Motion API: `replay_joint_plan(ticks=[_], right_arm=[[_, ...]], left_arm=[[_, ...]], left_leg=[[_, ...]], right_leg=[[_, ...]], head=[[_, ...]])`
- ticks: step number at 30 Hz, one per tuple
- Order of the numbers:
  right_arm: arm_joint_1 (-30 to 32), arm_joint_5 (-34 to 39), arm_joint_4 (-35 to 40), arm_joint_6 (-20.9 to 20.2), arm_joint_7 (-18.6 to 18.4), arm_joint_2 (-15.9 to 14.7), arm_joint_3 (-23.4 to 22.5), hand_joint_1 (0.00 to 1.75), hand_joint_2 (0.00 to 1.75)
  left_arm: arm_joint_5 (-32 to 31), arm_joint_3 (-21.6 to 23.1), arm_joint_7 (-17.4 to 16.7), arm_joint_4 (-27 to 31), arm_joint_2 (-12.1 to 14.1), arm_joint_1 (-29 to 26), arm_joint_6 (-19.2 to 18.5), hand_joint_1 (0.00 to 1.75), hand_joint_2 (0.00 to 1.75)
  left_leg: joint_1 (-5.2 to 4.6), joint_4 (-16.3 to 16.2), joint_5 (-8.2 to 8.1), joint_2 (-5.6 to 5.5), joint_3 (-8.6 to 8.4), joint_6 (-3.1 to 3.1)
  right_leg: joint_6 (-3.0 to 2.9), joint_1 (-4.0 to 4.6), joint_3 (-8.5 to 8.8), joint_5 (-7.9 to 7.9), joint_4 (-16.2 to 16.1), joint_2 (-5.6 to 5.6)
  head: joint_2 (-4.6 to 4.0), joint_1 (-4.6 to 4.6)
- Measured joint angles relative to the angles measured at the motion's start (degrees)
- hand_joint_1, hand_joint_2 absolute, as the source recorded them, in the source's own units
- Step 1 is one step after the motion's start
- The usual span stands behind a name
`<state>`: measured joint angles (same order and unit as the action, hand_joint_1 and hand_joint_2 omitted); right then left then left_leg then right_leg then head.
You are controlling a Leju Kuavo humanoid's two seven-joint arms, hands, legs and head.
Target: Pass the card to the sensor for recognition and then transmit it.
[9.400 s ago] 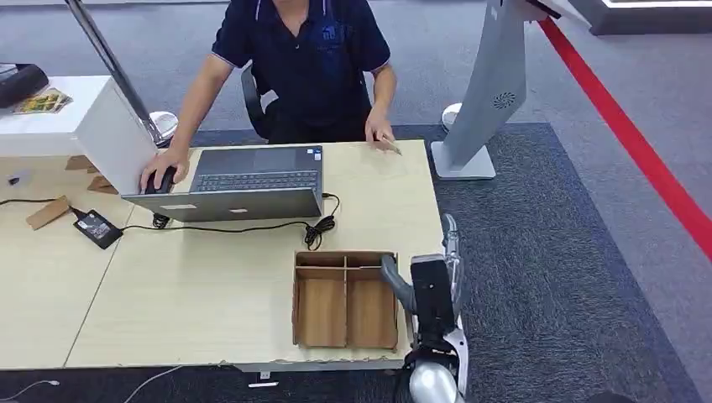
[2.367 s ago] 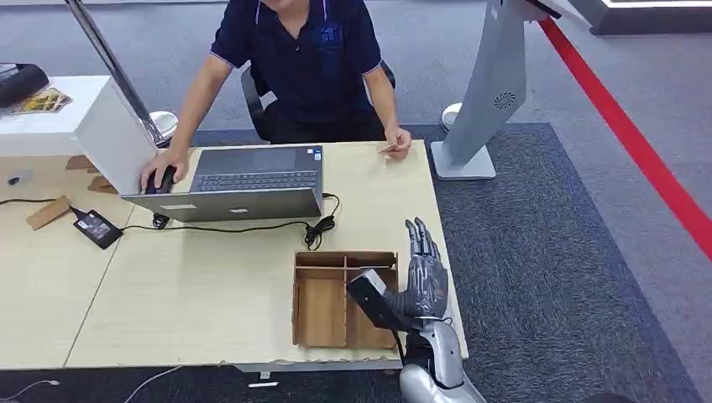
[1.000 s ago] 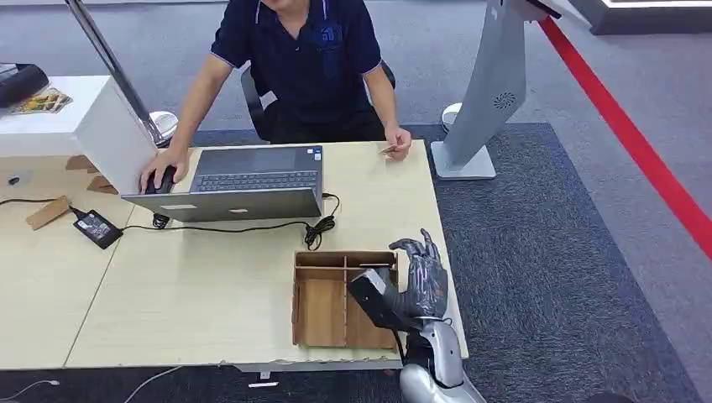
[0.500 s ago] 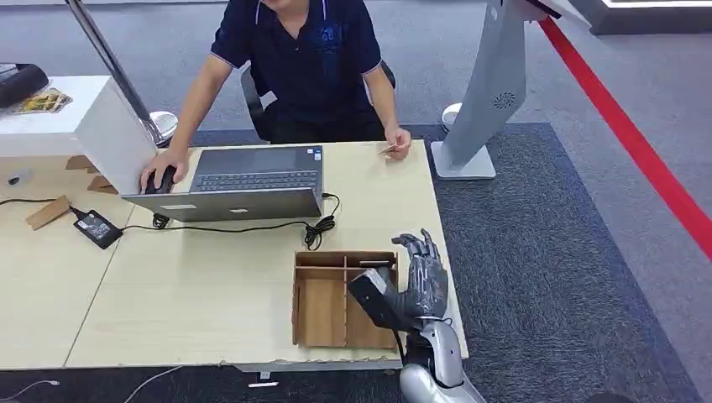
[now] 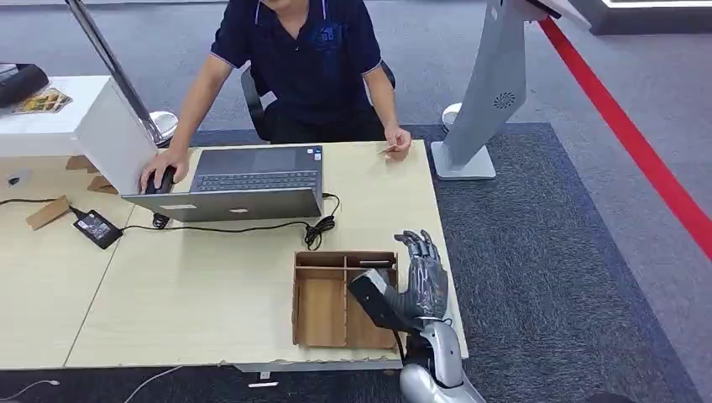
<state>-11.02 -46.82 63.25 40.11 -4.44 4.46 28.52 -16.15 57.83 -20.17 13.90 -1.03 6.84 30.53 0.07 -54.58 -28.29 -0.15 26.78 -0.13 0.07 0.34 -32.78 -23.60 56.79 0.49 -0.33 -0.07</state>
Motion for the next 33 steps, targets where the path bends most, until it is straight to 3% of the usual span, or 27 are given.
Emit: replay_joint_plan(ticks=[4, 33], right_arm=[[0.0, 0.0, 0.0, 0.0, 0.1, 0.0, 0.0, 0.61, 1.75], [0.0, 1.4, -0.5, 0.0, 2.1, 1.7, 0.0, 0.66, 1.75]], left_arm=[[0.0, 0.0, 0.0, 0.0, 0.0, 0.0, 0.0, 0.00, 0.00], [-0.4, 0.0, 0.0, 0.0, 0.0, 0.0, 0.0, 0.00, 0.00]], left_leg=[[0.00, 0.0, 0.00, 0.00, 0.00, 0.00], [0.00, 0.0, 0.00, 0.00, 0.00, 0.00]], right_leg=[[0.00, 0.00, 0.00, 0.00, 0.0, 0.00], [0.00, 0.00, 0.00, 0.00, 0.0, 0.00]], head=[[0.02, 0.00], [0.00, 0.00]])
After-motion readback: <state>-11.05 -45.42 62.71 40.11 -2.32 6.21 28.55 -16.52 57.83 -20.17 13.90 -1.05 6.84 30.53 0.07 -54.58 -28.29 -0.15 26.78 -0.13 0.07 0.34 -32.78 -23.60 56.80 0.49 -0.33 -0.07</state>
